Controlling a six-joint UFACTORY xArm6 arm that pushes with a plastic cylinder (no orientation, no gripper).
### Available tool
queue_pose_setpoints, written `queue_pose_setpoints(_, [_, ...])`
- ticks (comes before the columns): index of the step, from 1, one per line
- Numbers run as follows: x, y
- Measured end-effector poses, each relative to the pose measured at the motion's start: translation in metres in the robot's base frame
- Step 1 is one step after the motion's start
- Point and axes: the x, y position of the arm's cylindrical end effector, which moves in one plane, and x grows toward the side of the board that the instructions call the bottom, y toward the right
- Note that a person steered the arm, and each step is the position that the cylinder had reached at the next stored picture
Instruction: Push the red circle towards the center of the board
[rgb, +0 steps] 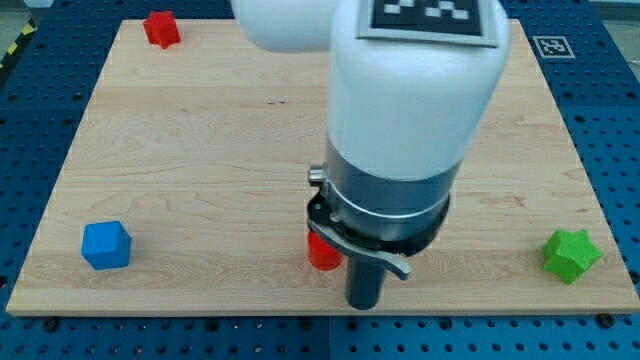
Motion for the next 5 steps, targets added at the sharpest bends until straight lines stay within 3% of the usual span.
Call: queue_pose_setpoints(5, [-0.133, -0.054])
